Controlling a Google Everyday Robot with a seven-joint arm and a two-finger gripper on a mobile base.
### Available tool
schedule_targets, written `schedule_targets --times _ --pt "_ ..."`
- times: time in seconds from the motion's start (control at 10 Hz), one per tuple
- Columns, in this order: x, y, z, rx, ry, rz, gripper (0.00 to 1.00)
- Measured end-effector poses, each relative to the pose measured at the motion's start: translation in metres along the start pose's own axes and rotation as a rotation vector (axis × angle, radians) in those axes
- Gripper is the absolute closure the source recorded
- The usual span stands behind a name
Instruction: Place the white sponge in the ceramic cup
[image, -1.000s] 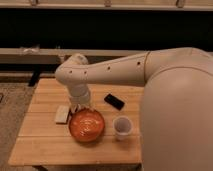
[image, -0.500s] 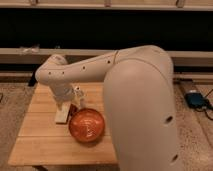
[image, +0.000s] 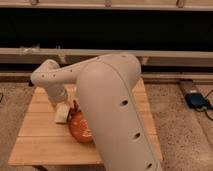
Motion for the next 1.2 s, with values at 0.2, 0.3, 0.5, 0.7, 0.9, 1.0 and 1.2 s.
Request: schedule_targets --times 0.2,0.3,0.5,0.7,0.9,1.0,1.2 --pt "-0.004 0.013 0.010 -0.011 0.019 -0.010 0.35" --pt "-0.004 0.018 0.014 -0.017 0.029 -0.015 0.35" --pt "-0.004 0.021 0.023 -0.026 0.049 -0.020 0.35" --pt "-0.001 0.029 0.036 -0.032 0.075 -0.032 0.35" --pt "-0.001 0.032 0.054 -0.034 0.111 -0.038 0.35" --pt "-0.001 0.032 0.059 -0.038 0.122 -0.037 0.35" --pt "-0.002 0.034 0.070 -0.050 0.141 -0.042 0.35"
